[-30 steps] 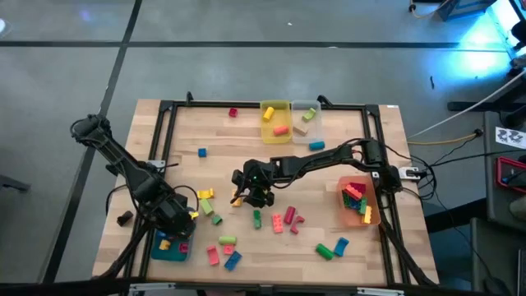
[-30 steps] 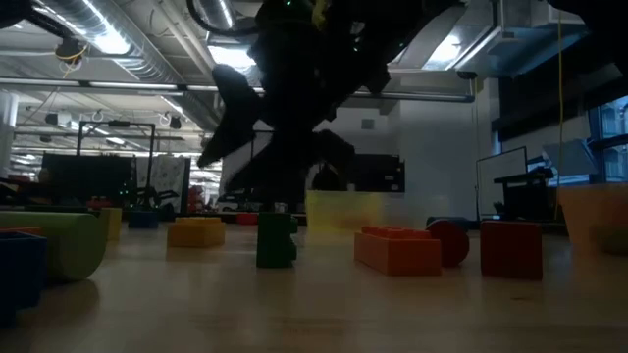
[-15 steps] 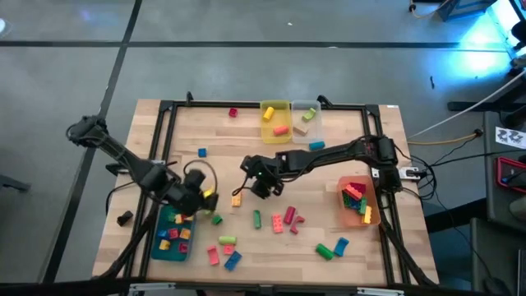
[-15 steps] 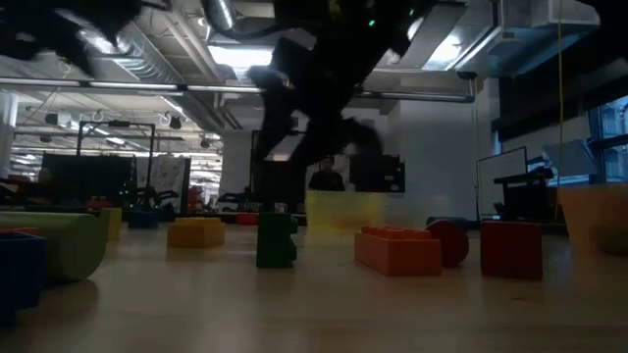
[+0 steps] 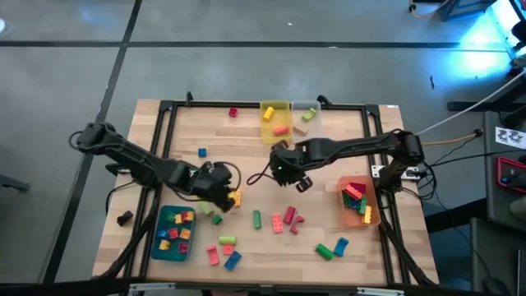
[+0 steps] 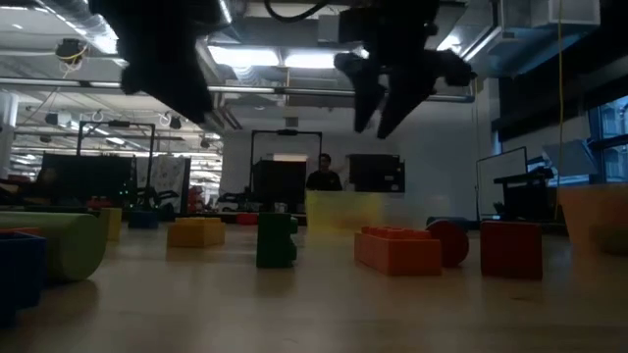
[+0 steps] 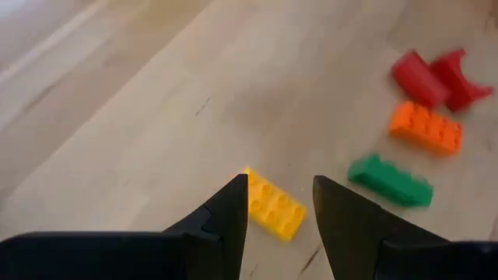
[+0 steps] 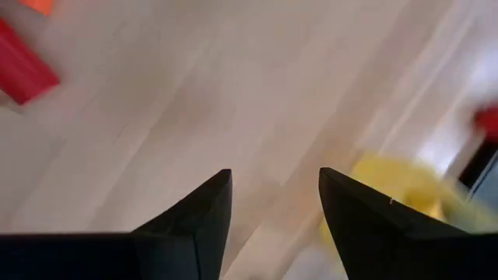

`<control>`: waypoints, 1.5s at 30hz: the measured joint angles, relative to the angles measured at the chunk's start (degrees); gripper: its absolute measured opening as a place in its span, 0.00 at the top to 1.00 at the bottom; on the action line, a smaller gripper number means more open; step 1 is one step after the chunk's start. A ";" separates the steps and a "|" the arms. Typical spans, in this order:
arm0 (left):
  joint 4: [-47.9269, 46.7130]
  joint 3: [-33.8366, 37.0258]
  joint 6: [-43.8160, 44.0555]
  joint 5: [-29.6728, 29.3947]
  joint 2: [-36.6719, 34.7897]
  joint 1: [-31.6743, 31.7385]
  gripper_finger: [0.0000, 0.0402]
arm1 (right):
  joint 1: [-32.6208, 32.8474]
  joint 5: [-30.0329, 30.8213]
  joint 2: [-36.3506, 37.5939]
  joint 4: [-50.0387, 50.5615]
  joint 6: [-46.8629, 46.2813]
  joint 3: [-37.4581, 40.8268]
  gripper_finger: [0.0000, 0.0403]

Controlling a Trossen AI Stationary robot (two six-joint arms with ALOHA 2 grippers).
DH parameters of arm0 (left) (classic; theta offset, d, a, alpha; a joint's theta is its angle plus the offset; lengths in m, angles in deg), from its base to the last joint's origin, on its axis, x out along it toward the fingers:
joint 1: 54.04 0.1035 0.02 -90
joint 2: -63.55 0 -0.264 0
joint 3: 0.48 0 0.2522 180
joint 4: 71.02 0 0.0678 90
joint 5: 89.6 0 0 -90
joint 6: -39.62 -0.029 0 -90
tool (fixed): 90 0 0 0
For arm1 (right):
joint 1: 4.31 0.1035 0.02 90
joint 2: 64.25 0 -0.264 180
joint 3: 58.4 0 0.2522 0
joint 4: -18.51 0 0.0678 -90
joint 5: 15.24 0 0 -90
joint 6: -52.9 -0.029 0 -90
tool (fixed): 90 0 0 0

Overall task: Sort blocks by size
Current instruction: Put the yellow rectangular game piece into the orange bin

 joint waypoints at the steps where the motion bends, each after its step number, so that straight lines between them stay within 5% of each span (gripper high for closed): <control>1: 1.10 0.00 1.99 0.60 0.74 1.07 0.68 | 0.00 0.51 0.50 1.35 -2.88 0.00 0.52; 7: 0.27 0.00 22.45 14.47 4.10 6.51 0.68 | 0.00 2.76 1.96 11.42 -16.71 0.00 0.52; 11: 0.32 0.00 26.81 21.21 5.94 7.69 0.68 | 0.00 2.55 2.09 18.84 -23.08 0.00 0.52; 21: 1.07 0.00 27.30 21.66 11.51 8.90 0.68 | 0.02 2.17 2.09 32.18 -30.19 0.00 0.52; 32: 1.56 0.00 28.61 23.14 15.45 9.20 0.68 | 0.04 2.21 2.09 30.62 -29.97 0.00 0.52; 45: 1.52 0.00 19.46 23.17 15.66 10.42 0.66 | 0.02 2.25 2.09 30.25 -28.04 0.00 0.52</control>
